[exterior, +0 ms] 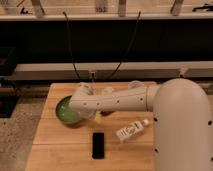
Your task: Drag the ceramic bowl in a circle
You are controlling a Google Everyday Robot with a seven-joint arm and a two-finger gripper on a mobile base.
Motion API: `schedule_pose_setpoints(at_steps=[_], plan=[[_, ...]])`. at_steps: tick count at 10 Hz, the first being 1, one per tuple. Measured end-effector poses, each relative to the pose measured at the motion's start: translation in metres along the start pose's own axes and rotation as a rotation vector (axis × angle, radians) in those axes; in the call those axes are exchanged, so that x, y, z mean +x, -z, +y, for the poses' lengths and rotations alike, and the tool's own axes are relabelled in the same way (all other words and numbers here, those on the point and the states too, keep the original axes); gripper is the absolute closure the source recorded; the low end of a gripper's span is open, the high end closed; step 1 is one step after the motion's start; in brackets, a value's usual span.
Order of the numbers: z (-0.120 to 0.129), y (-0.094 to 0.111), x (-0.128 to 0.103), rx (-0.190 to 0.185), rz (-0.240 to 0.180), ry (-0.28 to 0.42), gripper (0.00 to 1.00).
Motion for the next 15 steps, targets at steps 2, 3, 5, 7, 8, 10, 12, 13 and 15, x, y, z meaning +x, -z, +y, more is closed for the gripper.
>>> schedule_pose_setpoints(at_steps=[2,3,5,7,8,10,12,13,15], plan=[[-0.01,0.0,-0.005,0.005,-0.003,0.022,0.26],[-0.008,-0.001,-0.006,0.002,-0.005,0.032,0.22],[-0.001,-0.002,-0.004,-0.003,-0.005,0.043,0.31],[-0.003,-0.001,-0.005,-0.001,-0.006,0.052,0.5],[-0.005,0.0,-0.007,-0.003,-0.005,0.06,0.59],[-0.009,0.0,-0.011,-0.009,-0.012,0.077,0.59],[0.001,0.001,-0.005,-0.011,-0.014,0.083,0.54],[0.004,0.001,-0.002,-0.004,-0.015,0.083,0.6],[0.004,0.002,-0.001,0.004,-0.02,0.089,0.8]])
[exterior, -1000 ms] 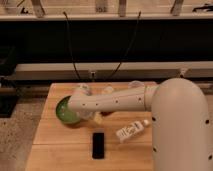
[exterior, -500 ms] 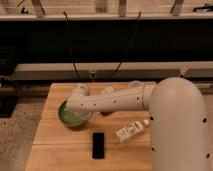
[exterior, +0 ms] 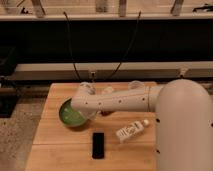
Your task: Drag the ceramic bowl in a circle
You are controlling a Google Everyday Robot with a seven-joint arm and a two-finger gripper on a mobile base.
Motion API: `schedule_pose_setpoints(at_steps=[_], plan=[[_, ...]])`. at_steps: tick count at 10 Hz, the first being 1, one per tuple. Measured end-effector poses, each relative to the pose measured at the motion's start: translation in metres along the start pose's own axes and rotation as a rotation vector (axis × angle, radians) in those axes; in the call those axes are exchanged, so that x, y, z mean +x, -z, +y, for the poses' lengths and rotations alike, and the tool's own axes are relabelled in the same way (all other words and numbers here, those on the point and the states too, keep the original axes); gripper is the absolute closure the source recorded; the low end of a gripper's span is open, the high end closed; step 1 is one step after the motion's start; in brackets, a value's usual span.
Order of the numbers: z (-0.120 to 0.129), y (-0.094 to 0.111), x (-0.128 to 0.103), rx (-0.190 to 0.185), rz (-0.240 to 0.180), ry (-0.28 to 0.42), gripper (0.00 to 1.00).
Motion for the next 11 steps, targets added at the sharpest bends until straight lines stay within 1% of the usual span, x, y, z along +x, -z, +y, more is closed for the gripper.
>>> schedule_pose_setpoints(at_steps=[1,2,3,6,11], plan=[[-0.001,0.0,-0.001,0.0,-0.005,0.009,0.91],[0.002,0.0,0.0,-0.001,-0.006,0.018,0.98],[0.007,-0.001,0.001,-0.003,-0.009,0.025,1.0],[0.001,-0.001,0.001,0.007,-0.016,0.061,1.0],[0.004,-0.002,0.01,0.014,-0.019,0.11,1.0]])
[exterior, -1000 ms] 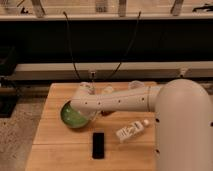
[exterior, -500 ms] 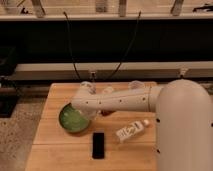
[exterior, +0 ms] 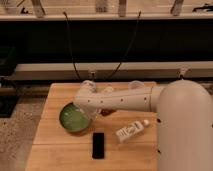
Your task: Drag the ceramic bowl in a circle
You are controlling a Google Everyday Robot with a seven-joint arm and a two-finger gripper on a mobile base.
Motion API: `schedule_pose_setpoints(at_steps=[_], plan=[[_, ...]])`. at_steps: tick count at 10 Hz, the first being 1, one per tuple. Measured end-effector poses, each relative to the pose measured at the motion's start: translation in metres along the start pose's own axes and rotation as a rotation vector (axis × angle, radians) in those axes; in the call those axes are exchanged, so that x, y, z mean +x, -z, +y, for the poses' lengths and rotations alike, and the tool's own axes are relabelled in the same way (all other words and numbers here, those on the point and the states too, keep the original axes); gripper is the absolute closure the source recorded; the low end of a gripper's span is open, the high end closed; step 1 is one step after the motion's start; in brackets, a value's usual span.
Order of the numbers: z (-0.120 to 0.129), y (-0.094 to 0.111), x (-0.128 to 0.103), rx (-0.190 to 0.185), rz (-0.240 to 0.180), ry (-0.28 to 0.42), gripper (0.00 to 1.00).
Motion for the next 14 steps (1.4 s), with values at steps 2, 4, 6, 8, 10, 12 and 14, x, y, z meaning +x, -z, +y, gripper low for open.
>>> schedule_pose_setpoints(at_steps=[2,4,6,8,10,12,14], plan=[[-0.001,0.0,0.002,0.002,-0.001,0.019,1.0],[0.0,0.0,0.004,0.003,-0.002,0.042,1.0],[-0.001,-0.001,0.007,0.008,-0.002,0.066,1.0],[-0.002,-0.001,0.008,0.012,-0.003,0.093,1.0],[-0.005,-0.002,0.01,0.015,-0.003,0.128,1.0],[-0.006,-0.003,0.011,0.019,-0.005,0.158,1.0],[-0.008,-0.004,0.013,0.021,-0.005,0.188,1.0]])
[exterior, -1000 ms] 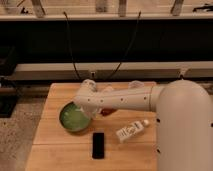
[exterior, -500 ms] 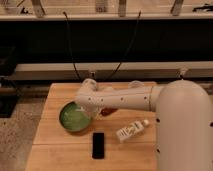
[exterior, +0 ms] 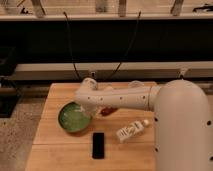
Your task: Drag the ceramic bowl in a circle
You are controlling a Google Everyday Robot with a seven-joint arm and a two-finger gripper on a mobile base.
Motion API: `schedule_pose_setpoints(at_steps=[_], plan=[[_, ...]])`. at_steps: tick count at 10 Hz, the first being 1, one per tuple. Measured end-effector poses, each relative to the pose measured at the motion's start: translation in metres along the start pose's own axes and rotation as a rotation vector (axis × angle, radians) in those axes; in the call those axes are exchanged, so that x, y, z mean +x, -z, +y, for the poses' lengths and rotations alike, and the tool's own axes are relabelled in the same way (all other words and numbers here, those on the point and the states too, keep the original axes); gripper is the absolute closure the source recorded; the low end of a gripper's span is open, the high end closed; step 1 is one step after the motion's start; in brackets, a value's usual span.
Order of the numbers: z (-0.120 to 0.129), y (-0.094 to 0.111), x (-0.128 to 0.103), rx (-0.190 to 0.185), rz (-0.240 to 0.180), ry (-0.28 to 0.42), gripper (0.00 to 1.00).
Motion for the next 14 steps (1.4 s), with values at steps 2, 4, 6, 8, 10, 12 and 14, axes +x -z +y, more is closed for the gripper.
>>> schedule_pose_setpoints(at_steps=[2,4,6,8,10,12,14], plan=[[-0.001,-0.001,0.002,0.003,-0.001,0.037,1.0],[-0.002,-0.001,0.004,0.007,-0.002,0.069,1.0],[-0.003,-0.003,0.007,0.007,-0.002,0.111,1.0],[-0.004,-0.004,0.009,0.01,-0.006,0.147,1.0],[-0.005,-0.005,0.012,0.014,-0.007,0.176,1.0],[-0.006,-0.006,0.015,0.018,-0.008,0.215,1.0],[-0.007,-0.007,0.017,0.021,-0.01,0.249,1.0]])
